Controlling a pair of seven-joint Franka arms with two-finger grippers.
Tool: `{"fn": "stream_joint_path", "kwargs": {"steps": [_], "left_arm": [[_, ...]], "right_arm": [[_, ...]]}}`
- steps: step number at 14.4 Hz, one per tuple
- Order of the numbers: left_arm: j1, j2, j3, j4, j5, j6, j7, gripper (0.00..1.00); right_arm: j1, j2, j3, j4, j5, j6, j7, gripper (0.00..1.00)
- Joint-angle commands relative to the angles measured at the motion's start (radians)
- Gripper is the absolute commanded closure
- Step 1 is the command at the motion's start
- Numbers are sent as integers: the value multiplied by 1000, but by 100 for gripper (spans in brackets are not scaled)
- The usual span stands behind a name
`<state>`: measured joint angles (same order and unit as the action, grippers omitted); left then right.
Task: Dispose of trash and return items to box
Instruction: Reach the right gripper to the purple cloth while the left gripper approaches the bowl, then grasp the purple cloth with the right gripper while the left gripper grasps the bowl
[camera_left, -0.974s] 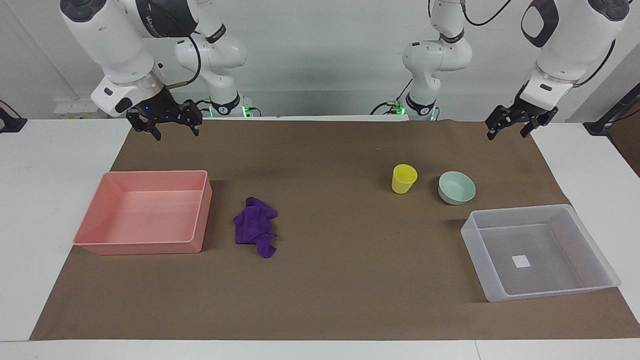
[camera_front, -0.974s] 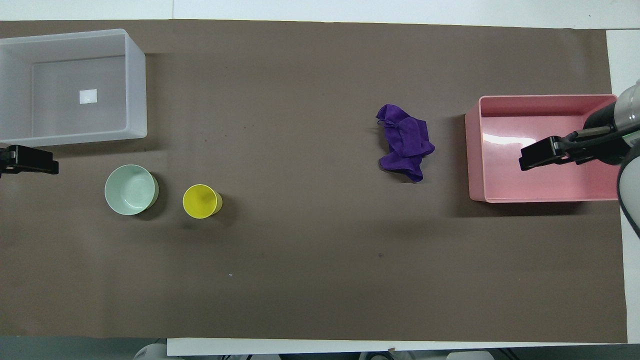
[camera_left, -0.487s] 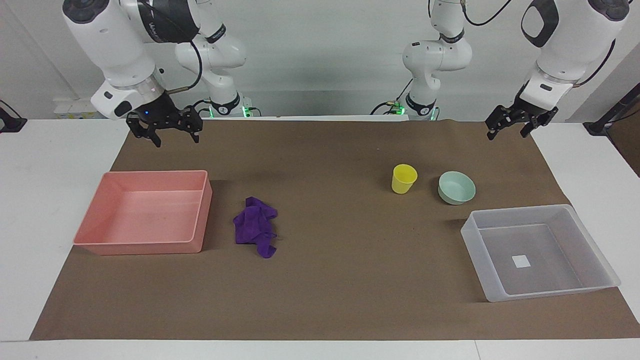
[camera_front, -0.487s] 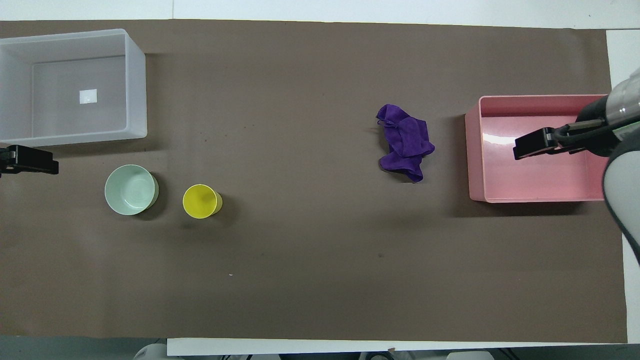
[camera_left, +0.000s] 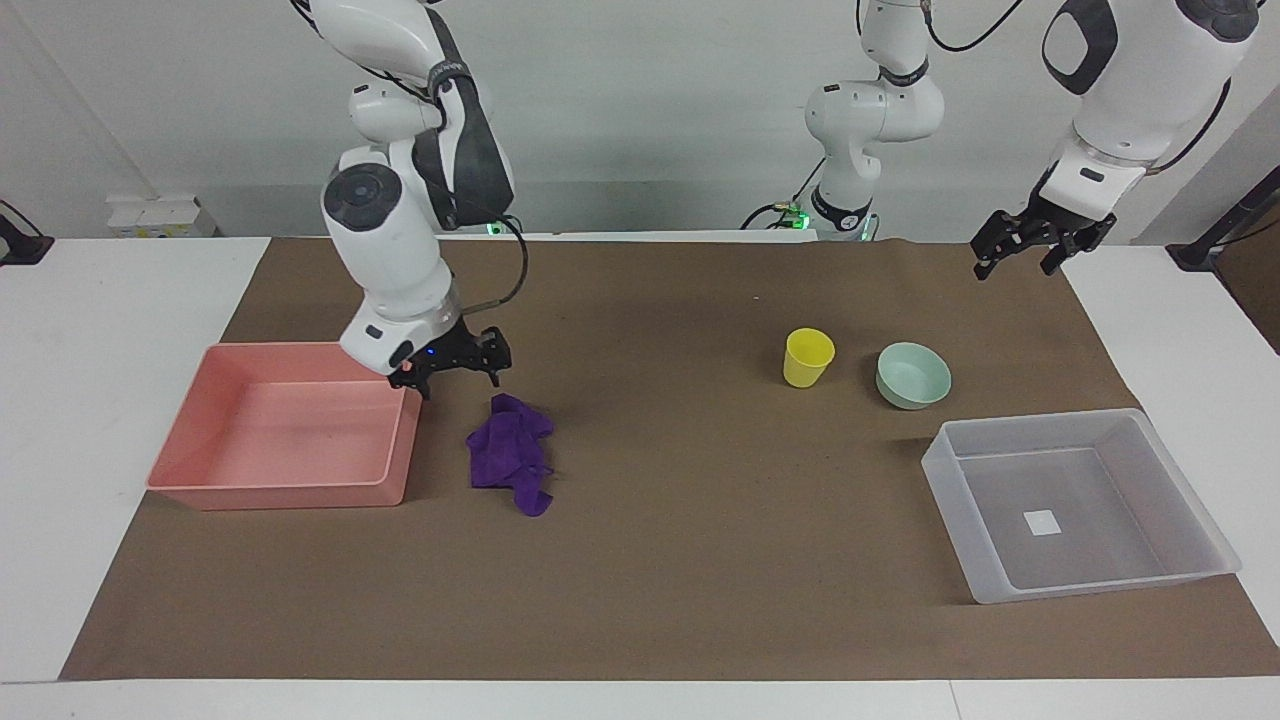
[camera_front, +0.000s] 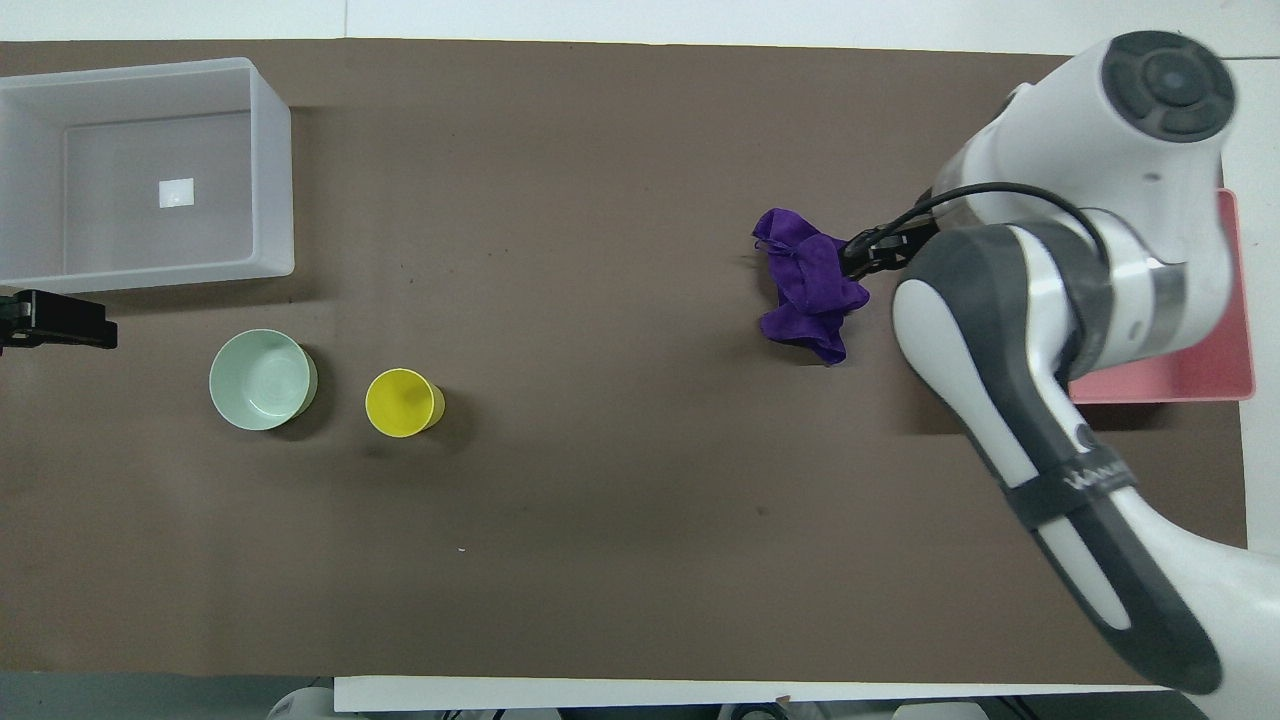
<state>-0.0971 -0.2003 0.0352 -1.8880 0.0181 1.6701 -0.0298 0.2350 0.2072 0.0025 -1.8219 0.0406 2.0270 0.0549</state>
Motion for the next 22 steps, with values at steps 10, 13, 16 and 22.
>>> {"fn": "stream_joint_path", "kwargs": {"steps": [10,13,16,22], "left_arm": [[80,-38,0,-322,5,311,-21,0],[92,-27,-1,-498,5,480,-36,0],[79,-16,-5,-589,5,502,-38,0],[76,81,-5,-658,5,727,-56,100]], "right_arm": [[24,135,-1,-163,4,322,25,82],[20,135,-2,-152,4,318,59,100],[15,115,-6,-107,2,259,59,100],[-37,-9,-12,-2,-13,35,57,100]]}}
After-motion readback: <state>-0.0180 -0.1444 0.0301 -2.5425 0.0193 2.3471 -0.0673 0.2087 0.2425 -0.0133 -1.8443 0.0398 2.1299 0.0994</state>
